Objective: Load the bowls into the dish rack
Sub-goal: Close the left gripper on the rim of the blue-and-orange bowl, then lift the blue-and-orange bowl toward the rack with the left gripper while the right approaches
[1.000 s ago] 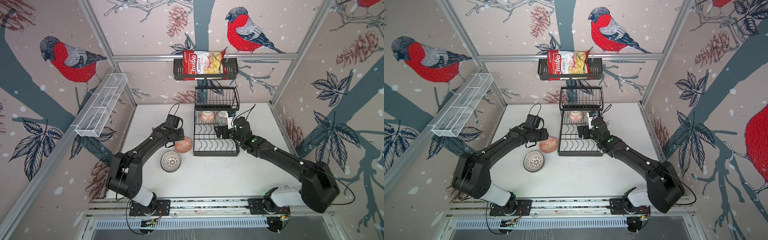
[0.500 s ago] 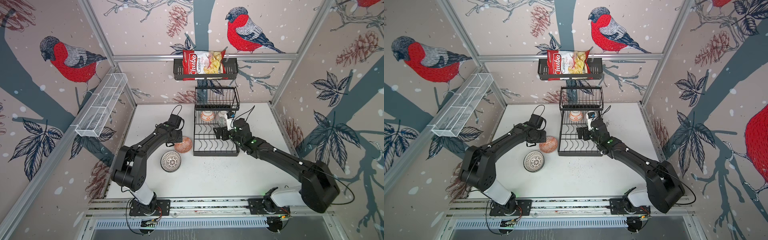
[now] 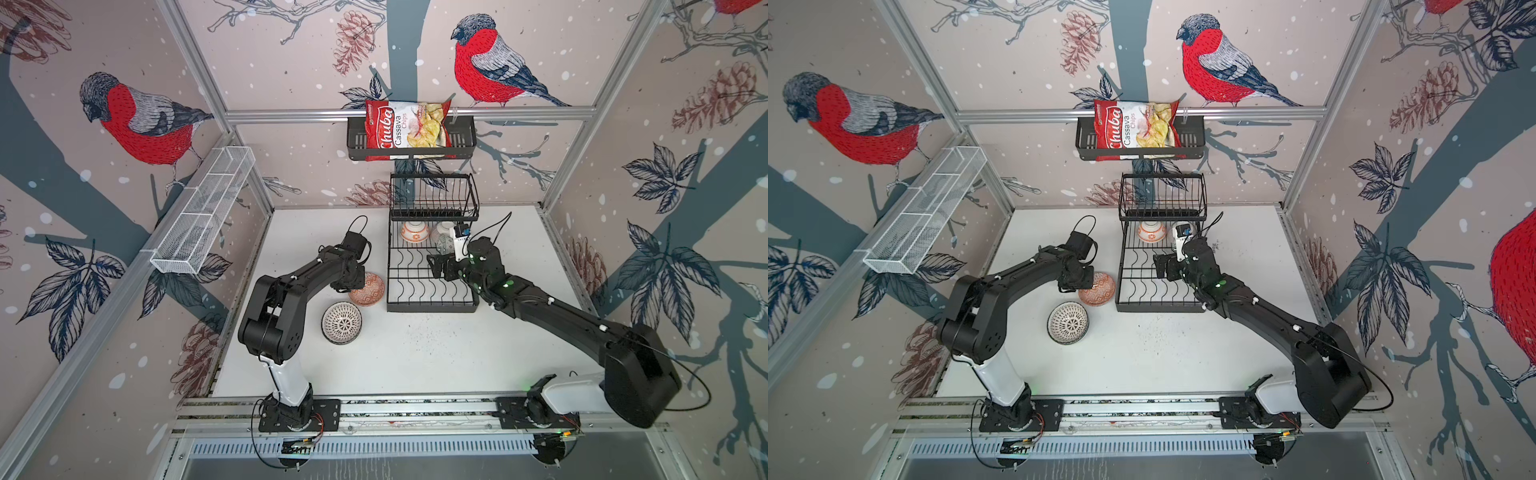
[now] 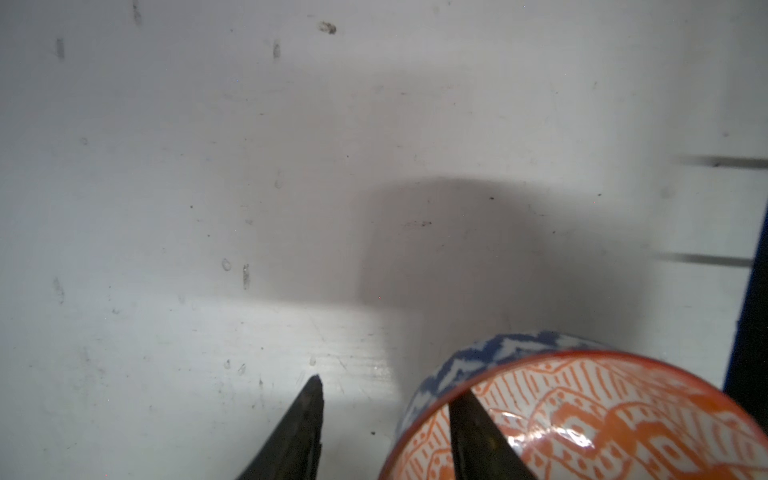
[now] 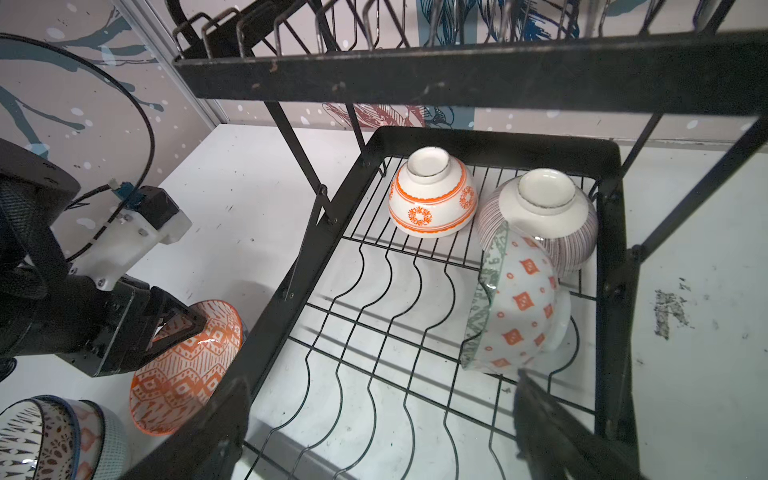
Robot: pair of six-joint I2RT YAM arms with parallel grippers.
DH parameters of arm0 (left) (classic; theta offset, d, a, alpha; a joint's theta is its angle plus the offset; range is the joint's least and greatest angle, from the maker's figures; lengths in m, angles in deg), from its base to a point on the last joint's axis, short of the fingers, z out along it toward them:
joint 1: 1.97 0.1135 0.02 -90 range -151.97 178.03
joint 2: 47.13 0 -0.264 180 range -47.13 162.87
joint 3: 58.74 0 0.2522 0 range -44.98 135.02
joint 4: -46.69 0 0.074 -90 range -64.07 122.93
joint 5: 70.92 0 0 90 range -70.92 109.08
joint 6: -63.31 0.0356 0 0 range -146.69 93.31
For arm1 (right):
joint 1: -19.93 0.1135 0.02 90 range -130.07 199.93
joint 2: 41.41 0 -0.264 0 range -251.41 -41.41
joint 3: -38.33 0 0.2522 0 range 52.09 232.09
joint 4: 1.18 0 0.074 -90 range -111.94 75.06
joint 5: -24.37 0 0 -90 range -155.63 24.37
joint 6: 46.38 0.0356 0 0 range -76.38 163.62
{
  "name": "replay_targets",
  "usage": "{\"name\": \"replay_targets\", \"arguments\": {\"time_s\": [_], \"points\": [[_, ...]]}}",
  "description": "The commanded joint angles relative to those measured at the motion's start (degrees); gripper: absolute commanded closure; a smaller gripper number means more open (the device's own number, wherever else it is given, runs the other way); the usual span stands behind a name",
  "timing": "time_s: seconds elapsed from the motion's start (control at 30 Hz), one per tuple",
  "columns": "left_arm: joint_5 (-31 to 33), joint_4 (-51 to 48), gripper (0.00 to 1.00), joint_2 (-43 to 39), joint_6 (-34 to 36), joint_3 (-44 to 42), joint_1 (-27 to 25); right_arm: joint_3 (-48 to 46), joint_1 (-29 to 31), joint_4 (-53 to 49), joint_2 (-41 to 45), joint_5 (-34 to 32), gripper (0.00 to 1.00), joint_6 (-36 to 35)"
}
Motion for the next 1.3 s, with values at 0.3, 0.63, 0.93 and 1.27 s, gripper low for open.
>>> {"name": "replay_targets", "arguments": {"time_s": [0.3, 0.63, 0.93, 1.27], "points": [[0.2, 1.1, 0.73, 2.4, 2.3, 0.3, 0.4, 1.0, 0.3, 1.4, -0.7, 0.7, 0.02, -0.4], [1.1, 1.5, 0.97, 2.0, 2.2, 0.0, 0.6, 1.4, 1.0, 1.4, -1.5, 0.5, 0.02, -0.4], [2.4, 1.5, 1.0, 0.3, 1.3, 0.0, 1.1, 1.6, 1.7, 1.5, -2.4, 0.5, 0.02, -0.3], [5.2, 2.2, 1.0, -7.3, -1.1, 0.7, 1.3, 1.8, 2.1, 1.5, -3.1, 1.4, 0.02, 0.3]]}}
